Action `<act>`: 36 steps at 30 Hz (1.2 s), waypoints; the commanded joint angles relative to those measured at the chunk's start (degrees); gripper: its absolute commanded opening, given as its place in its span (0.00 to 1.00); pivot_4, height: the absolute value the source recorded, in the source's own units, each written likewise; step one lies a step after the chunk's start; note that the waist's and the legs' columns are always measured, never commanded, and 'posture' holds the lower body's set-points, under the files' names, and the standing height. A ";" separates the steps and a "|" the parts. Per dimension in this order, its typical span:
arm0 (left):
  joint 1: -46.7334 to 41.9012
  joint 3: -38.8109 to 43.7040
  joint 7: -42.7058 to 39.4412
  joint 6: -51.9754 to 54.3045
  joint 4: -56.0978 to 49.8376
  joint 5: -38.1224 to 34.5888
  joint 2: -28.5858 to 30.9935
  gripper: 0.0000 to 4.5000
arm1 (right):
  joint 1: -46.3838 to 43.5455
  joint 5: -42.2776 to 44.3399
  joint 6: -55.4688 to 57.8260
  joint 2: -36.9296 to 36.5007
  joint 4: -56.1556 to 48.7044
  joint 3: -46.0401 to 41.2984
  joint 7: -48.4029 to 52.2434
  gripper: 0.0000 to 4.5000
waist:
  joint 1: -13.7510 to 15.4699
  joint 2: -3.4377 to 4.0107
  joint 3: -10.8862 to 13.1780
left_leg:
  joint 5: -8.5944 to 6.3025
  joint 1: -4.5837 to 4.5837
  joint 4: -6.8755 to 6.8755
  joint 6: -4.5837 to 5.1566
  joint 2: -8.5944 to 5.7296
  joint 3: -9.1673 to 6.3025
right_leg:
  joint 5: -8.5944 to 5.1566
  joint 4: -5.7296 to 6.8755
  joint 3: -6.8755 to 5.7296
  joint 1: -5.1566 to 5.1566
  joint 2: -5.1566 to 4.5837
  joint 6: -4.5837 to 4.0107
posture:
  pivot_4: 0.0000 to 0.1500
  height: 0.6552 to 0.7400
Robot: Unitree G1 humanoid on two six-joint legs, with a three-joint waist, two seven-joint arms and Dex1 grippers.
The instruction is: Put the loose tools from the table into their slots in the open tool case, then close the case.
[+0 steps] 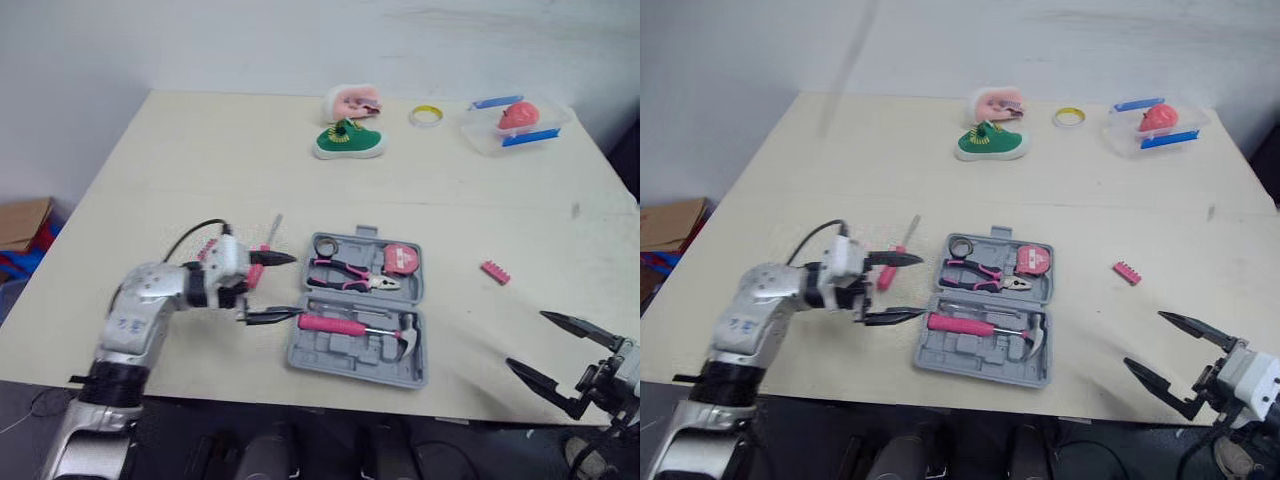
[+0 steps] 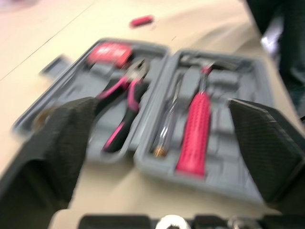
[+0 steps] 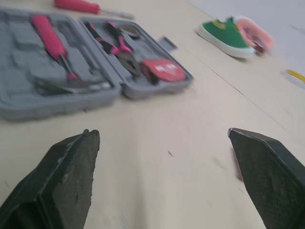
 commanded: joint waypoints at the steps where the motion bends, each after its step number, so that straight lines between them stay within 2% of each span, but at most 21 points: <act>1: 4.58 11.58 3.46 -6.26 5.76 0.42 4.55 0.99 | -0.31 0.80 -2.88 -1.56 7.11 -5.10 1.56 1.00 | -0.11 -0.08 0.13 | 0.01 0.00 -0.05 -0.01 0.00 -0.01 | -0.03 0.01 -0.03 -0.03 0.00 -0.06 | 1.00 1.00; 7: 15.26 23.17 6.68 -5.98 12.01 -0.59 9.50 0.99 | -2.15 -0.57 -8.06 -3.80 22.52 -8.78 3.18 1.00 | -0.09 0.01 0.26 | -0.01 -0.02 -0.10 -0.06 -0.04 0.01 | -0.04 -0.08 -0.05 -0.03 -0.10 -0.07 | 1.00 1.00; 13: 20.07 31.92 11.09 -8.01 22.13 -0.58 12.39 0.99 | -3.09 -0.89 -12.70 -6.06 35.09 -11.00 4.10 1.00 | 0.04 0.02 0.32 | -0.09 -0.02 -0.19 -0.14 -0.02 0.02 | -0.05 -0.18 -0.03 -0.10 -0.10 -0.07 | 1.00 1.00; 21: 22.78 35.35 14.16 -13.95 28.72 0.13 13.71 0.99 | -3.09 -0.33 -16.04 -6.74 42.50 -12.03 4.60 1.00 | -0.75 0.10 0.36 | -0.23 -0.01 -0.23 0.00 -0.02 0.06 | -0.05 -0.10 0.06 -0.22 -0.12 -0.08 | 1.00 1.00; 26: 23.98 35.50 15.45 -13.24 25.15 -1.66 11.99 0.99 | -4.06 0.09 -16.50 -5.47 41.81 -10.80 5.16 1.00 | -1.01 0.13 0.37 | -0.23 -0.02 -0.31 -0.02 -0.02 0.22 | -0.05 -0.04 0.23 -0.36 -0.12 -0.08 | 1.00 1.00; 29: 23.54 34.09 15.35 -8.96 20.58 -3.96 10.88 0.99 | -5.28 0.39 -16.04 -4.30 39.11 -9.12 5.94 1.00 | -1.10 0.12 0.38 | -0.23 -0.02 -0.31 -0.02 -0.01 0.39 | -0.05 0.11 0.40 -0.51 -0.12 -0.08 | 1.00 1.00; 33: 23.29 30.66 15.85 -2.02 12.07 -5.78 8.94 0.99 | -6.14 2.31 -13.07 -1.53 30.36 -6.21 6.70 1.00 | -0.98 0.14 0.39 | -0.12 -0.01 -0.26 -0.20 0.00 0.47 | -0.05 0.26 0.50 -0.58 -0.13 -0.08 | 1.00 1.00; 36: 20.48 26.92 19.93 3.39 5.66 -5.67 6.92 0.99 | -7.33 4.23 -8.67 1.36 20.02 -2.93 4.60 1.00 | -0.89 0.17 0.41 | -0.10 -0.01 -0.22 -0.22 0.00 0.64 | -0.05 0.47 0.71 -0.71 -0.14 -0.08 | 1.00 1.00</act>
